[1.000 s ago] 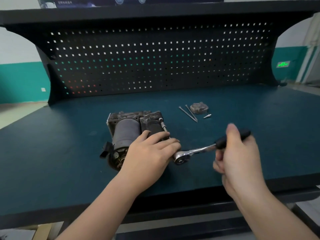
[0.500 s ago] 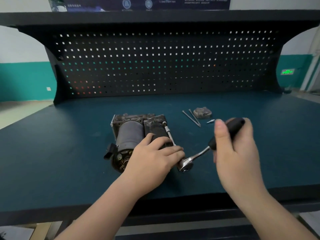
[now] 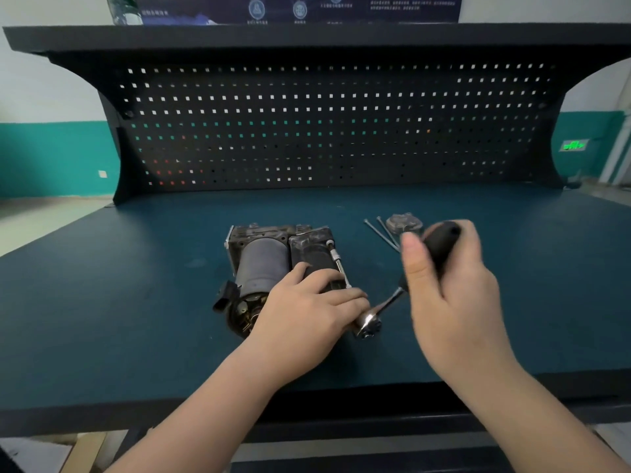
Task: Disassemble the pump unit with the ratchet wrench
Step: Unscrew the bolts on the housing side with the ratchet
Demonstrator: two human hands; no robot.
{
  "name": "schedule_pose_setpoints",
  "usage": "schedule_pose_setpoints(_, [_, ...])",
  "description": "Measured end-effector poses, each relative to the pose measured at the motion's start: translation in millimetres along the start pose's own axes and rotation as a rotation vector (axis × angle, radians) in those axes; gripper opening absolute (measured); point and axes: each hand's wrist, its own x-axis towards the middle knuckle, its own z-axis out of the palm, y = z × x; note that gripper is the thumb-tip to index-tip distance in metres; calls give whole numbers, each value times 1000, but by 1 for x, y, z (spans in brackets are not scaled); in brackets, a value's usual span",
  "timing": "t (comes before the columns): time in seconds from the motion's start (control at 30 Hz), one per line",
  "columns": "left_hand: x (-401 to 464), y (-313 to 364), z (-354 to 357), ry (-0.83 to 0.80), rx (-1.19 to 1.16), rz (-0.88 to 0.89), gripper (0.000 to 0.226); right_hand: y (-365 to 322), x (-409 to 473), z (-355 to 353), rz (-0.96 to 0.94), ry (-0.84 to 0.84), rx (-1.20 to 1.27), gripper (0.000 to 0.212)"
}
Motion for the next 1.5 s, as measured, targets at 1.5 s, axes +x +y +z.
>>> schedule_pose_setpoints(1.5, [32, -29, -29, -501, -136, 99, 25, 17, -5, 0, 383, 106, 493, 31])
